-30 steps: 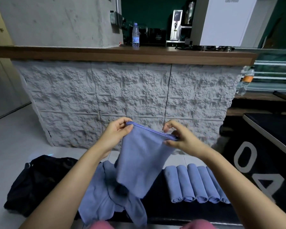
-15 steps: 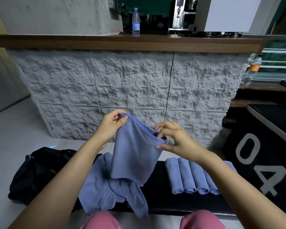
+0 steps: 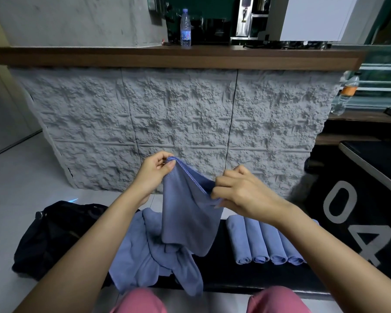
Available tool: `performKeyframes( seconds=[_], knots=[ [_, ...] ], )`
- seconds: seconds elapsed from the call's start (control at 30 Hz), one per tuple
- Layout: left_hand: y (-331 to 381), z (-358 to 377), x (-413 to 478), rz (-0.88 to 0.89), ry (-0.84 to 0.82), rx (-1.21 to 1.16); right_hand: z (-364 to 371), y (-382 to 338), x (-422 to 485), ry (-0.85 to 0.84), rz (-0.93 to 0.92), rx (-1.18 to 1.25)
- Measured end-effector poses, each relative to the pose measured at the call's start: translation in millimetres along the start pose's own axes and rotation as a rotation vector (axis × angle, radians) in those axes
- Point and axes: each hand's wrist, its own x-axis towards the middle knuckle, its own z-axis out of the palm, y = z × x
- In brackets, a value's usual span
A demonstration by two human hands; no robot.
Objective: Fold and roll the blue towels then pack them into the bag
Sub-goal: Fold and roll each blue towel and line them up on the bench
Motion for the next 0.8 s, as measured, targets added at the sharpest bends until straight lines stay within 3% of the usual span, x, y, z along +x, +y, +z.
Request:
performKeyframes(
  seconds=[0.1, 0.17, 0.3, 0.4, 0.43, 0.5, 0.6, 0.67, 0.8],
  knots=[
    [-4.7, -1.0, -0.9, -0.009, 0.022, 0.032, -2.3, 11.6, -4.7, -0.057, 0.072, -0.174],
    [-7.6, -0.8, -2.2, -0.022, 0.033, 0.033, -1.0, 14.3, -5.7, -0.025, 0.211, -0.167],
    [-2.5, -2.6, -7.4, -0.039, -0.017, -0.040, -0.1, 10.3, -1.1, 0.141, 0.736, 0.529],
    [-0.6, -4.7, -9.4, -0.062, -0.089, -0.132, -3.1, 20.4, -4.9, 0.056, 0.899, 0.974],
    [-2.7, -4.7, -7.4, -0.067, -0.089, -0.122, -2.5, 27.2, -6.4, -0.032, 0.912, 0.985],
    [-12.0, -0.4, -1.7, -0.092, -0.102, -0.006, 6.8, 40.2, -6.2, -0.237, 0.865, 0.758],
    [-36.8, 18.1, 11.2, -0.164, -0.108, 0.166, 41.9, 49.7, -3.4, -0.343, 0.859, 0.487],
    [-48.8, 28.9, 23.7, -0.146, -0.049, 0.223, 62.0, 55.2, 0.1, -0.289, 0.937, 0.450],
    [-45.7, 34.8, 44.6, -0.018, 0.059, 0.217, 64.7, 70.0, 3.9, 0.015, 1.015, 0.442]
  ],
)
